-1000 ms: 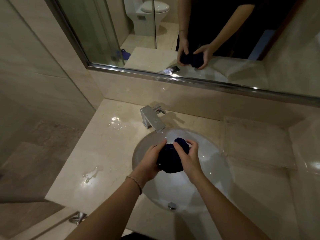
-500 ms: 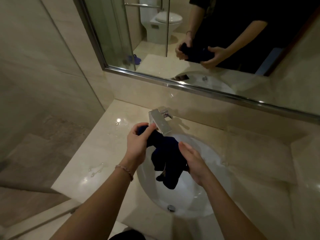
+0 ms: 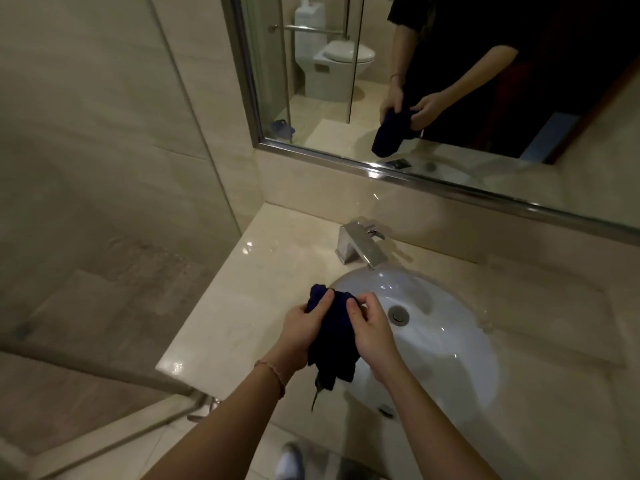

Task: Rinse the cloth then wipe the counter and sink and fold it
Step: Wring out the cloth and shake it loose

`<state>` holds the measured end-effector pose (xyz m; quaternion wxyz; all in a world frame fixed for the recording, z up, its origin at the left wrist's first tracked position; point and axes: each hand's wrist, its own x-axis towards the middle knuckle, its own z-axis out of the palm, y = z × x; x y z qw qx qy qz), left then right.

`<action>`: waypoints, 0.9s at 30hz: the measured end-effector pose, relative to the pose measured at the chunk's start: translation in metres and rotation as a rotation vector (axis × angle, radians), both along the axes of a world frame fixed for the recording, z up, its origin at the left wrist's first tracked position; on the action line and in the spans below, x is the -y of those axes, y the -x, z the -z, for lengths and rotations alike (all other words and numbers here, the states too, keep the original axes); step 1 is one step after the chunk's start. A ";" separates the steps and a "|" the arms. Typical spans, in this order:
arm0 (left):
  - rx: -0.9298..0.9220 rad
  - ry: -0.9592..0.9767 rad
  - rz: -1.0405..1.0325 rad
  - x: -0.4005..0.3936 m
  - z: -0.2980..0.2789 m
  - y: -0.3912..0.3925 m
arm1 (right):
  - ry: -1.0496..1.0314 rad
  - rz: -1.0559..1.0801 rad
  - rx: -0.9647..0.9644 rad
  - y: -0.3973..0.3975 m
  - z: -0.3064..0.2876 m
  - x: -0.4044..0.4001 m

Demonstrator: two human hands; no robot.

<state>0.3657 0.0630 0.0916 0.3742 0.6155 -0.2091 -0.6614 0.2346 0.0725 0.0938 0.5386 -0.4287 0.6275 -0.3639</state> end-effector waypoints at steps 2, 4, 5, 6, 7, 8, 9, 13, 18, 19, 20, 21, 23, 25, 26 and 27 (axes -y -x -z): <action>-0.022 0.059 -0.114 -0.003 -0.002 -0.015 | 0.008 0.009 -0.038 -0.007 0.005 -0.003; -0.049 0.109 -0.140 -0.005 -0.004 -0.031 | 0.005 0.037 -0.033 -0.010 0.010 -0.005; -0.045 0.130 -0.131 -0.006 -0.003 -0.038 | -0.005 0.044 -0.023 -0.011 0.013 -0.006; -0.040 0.142 -0.125 -0.007 -0.003 -0.044 | -0.018 0.043 -0.012 -0.014 0.016 -0.007; -0.041 0.155 -0.122 -0.007 -0.002 -0.050 | -0.029 0.037 0.001 -0.017 0.017 -0.008; -0.049 0.168 -0.127 -0.008 -0.002 -0.053 | -0.039 0.029 0.013 -0.020 0.018 -0.008; -0.060 0.182 -0.131 -0.009 -0.002 -0.055 | -0.048 0.023 0.025 -0.023 0.020 -0.009; -0.023 0.249 -0.084 -0.014 -0.006 -0.054 | -0.083 0.058 0.031 -0.028 0.027 -0.010; 0.124 0.343 0.013 -0.018 -0.020 -0.048 | -0.072 0.119 -0.070 -0.039 0.028 -0.009; 0.148 0.364 0.054 -0.018 -0.023 -0.048 | -0.070 0.108 -0.029 -0.044 0.024 -0.008; 0.172 0.391 0.106 -0.018 -0.026 -0.047 | -0.078 0.087 0.012 -0.051 0.021 -0.008; 0.191 0.415 0.160 -0.017 -0.029 -0.048 | -0.091 0.072 0.046 -0.057 0.017 -0.008; 0.195 0.434 0.230 -0.014 -0.036 -0.051 | -0.119 0.078 0.107 -0.065 0.013 -0.009; 0.176 0.435 0.274 -0.010 -0.043 -0.057 | -0.138 0.099 0.156 -0.066 0.009 -0.012; 0.185 0.431 0.307 -0.007 -0.045 -0.062 | -0.117 0.088 0.142 -0.064 0.008 -0.012; 0.216 0.426 0.353 -0.004 -0.048 -0.068 | -0.074 0.063 0.111 -0.061 0.007 -0.013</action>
